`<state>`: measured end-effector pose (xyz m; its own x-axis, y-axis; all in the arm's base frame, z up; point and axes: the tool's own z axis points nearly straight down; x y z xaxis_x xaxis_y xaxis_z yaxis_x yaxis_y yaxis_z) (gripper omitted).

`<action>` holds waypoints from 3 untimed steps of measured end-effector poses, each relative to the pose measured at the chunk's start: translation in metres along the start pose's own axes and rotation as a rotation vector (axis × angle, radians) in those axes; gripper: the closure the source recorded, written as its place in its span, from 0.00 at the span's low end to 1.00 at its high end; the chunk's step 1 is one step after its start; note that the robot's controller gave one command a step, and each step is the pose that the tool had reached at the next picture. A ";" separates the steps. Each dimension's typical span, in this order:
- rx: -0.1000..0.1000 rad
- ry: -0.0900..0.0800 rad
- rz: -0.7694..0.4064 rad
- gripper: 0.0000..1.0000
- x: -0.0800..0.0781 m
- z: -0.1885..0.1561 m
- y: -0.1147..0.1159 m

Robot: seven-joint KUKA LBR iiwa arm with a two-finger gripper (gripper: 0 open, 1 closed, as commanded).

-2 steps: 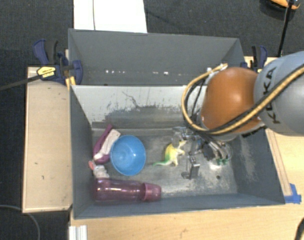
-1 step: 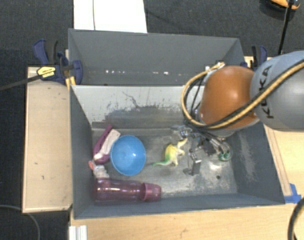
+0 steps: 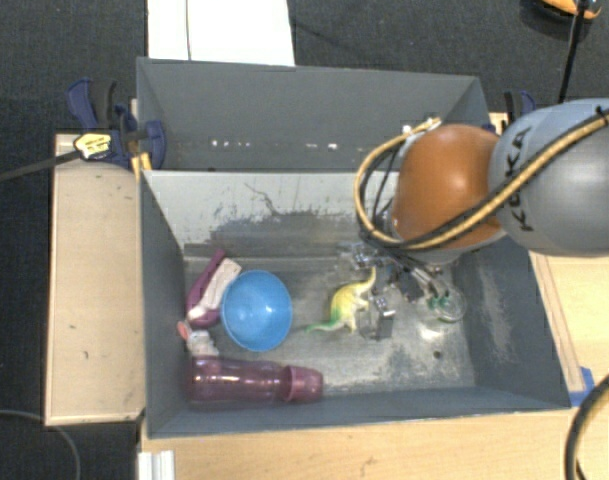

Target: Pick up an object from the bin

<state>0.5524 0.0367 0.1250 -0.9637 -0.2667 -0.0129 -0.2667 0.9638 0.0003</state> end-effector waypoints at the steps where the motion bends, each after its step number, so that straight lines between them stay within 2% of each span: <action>1: 0.000 0.004 0.169 0.00 -0.004 0.020 -0.002; 2: 0.001 -0.013 -0.177 1.00 -0.024 0.050 -0.012; 3: 0.001 -0.013 -0.177 1.00 -0.024 0.050 -0.012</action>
Offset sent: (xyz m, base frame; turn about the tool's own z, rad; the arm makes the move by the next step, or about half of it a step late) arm 0.0229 -0.0057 -0.0550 -0.1818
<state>0.5795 0.0323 0.0755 -0.9013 -0.4325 -0.0261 -0.4325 0.9016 -0.0044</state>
